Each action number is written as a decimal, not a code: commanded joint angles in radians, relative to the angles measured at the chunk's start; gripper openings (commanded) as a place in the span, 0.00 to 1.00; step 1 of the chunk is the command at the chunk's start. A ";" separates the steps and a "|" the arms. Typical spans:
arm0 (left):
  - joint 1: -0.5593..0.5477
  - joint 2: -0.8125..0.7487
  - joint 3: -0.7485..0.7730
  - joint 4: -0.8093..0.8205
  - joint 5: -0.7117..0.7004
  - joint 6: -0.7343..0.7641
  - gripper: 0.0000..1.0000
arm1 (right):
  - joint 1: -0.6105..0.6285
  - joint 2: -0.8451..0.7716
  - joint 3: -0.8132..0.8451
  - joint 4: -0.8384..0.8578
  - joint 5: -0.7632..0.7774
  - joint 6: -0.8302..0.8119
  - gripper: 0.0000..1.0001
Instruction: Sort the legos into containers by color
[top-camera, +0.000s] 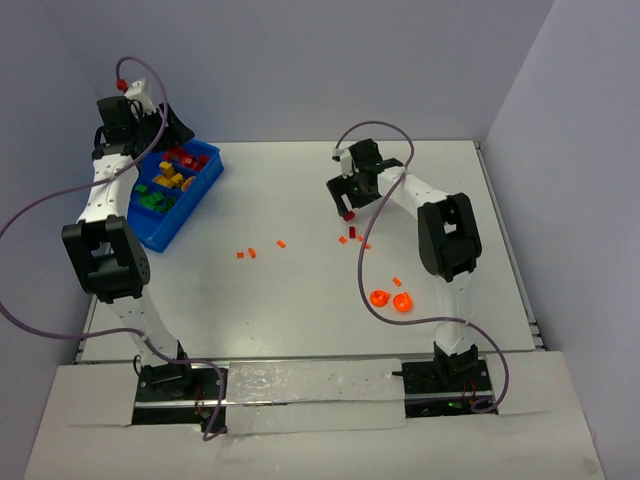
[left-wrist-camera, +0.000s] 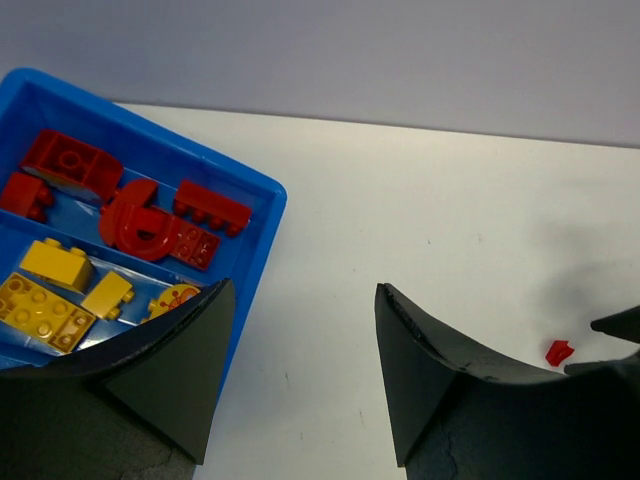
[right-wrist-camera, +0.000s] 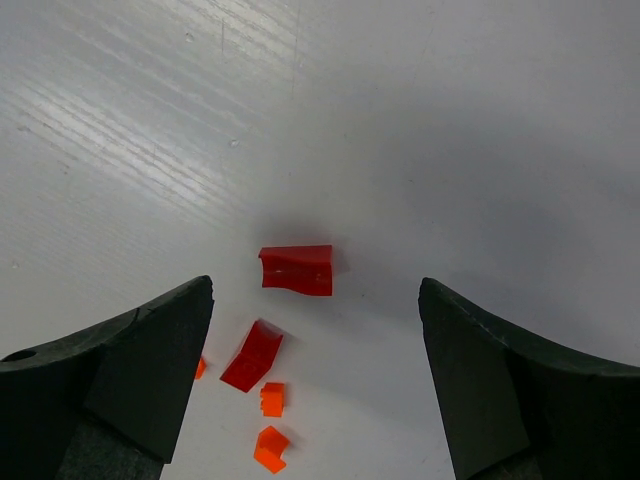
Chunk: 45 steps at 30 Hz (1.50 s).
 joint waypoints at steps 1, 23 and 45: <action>0.005 -0.056 -0.014 0.008 0.063 0.011 0.67 | 0.018 0.044 0.057 -0.032 0.010 -0.028 0.89; 0.003 -0.058 -0.012 -0.005 0.066 -0.003 0.66 | 0.049 0.148 0.158 -0.142 0.042 -0.034 0.59; 0.001 -0.167 -0.349 0.275 0.474 -0.329 0.66 | 0.049 -0.089 0.035 -0.001 -0.126 0.003 0.39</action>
